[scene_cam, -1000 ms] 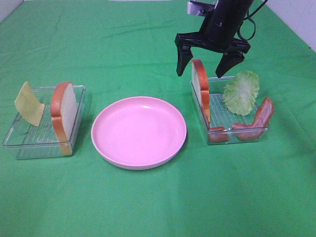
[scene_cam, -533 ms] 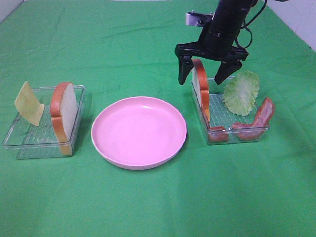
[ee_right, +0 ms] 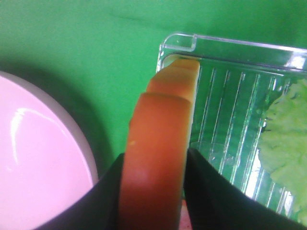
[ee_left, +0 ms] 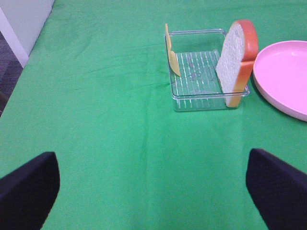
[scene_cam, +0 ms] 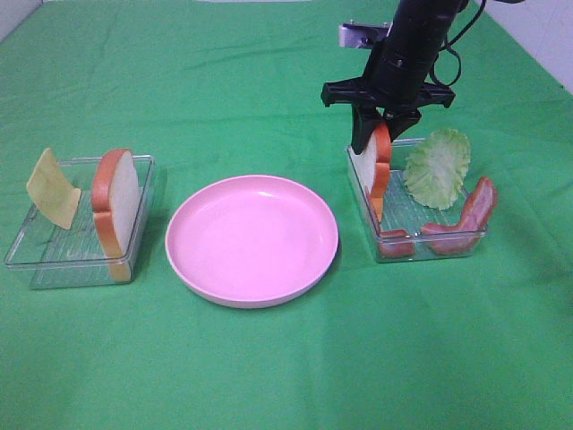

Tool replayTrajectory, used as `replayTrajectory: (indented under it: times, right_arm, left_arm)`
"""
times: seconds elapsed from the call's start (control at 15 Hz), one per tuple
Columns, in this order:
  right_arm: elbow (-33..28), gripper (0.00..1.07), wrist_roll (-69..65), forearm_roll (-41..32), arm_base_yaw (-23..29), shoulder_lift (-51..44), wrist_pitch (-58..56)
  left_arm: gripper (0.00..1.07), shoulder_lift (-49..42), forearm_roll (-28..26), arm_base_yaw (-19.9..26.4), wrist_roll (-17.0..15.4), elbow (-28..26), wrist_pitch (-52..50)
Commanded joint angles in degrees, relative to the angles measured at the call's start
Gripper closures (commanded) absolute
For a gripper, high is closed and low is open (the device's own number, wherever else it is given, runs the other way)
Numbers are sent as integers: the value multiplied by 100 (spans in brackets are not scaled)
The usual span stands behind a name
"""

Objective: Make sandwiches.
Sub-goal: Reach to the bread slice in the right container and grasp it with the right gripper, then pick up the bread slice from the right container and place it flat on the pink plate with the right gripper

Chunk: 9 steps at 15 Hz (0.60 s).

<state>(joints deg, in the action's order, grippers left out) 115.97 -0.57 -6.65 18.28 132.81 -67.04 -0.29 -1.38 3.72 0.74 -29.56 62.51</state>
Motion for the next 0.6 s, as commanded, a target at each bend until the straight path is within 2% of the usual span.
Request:
replayTrajectory:
  times: [0.07, 0.27, 0.33, 0.4, 0.53, 0.6]
  right_arm:
    - [17, 72, 57, 17, -6, 6, -11]
    - [23, 76, 57, 23, -6, 6, -11]
    - [23, 82, 57, 86, -6, 6, -11]
    - [23, 99, 57, 172, -6, 6, -29]
    - [23, 107, 57, 223, -6, 6, -34]
    - [23, 107, 57, 229, -6, 6, -34]
  left_arm:
    - [4, -52, -34, -6, -23, 6, -80]
    - [4, -52, -34, -6, -23, 6, -80]
    - [4, -52, -34, -6, -23, 6, -80]
    - [4, -52, -34, -6, -23, 6, -80]
    - [4, -52, -34, -6, -23, 6, -80]
    - [4, -52, -34, -6, -23, 6, -80]
